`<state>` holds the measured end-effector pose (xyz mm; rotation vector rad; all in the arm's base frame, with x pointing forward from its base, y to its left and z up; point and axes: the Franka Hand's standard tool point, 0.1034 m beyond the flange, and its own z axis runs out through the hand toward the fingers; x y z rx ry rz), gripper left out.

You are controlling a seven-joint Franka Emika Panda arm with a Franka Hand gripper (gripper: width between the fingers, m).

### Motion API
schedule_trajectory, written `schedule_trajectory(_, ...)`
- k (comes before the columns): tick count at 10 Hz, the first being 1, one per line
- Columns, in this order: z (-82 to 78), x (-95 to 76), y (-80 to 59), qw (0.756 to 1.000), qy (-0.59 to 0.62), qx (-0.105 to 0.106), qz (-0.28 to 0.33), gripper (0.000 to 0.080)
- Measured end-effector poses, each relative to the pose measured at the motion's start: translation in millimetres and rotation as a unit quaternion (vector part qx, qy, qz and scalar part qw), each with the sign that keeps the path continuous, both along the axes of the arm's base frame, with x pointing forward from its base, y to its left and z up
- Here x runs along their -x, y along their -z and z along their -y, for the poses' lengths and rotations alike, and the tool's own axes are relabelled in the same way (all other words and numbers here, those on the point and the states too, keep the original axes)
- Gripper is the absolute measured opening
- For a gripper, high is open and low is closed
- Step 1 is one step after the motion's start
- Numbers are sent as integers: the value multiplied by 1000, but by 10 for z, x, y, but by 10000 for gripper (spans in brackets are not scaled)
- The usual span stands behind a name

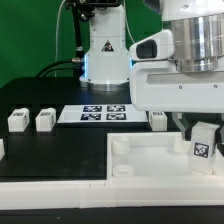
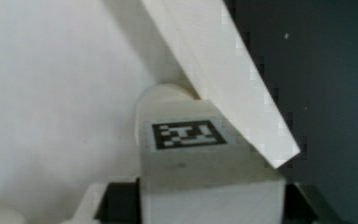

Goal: Assemble one leg

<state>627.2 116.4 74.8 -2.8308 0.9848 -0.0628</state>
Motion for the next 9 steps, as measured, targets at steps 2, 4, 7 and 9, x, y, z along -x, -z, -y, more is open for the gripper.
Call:
schedule_trajectory(2,51,4,16,983,181,-36,-10,311)
schedule_trajectory(4,59,36,31,936,342,-80,-26,309)
schedule_trajectory(7,20,43,34,879,461,-109,-52,305)
schedule_trajectory(9,21,47,41,894,432,-106,-47,316)
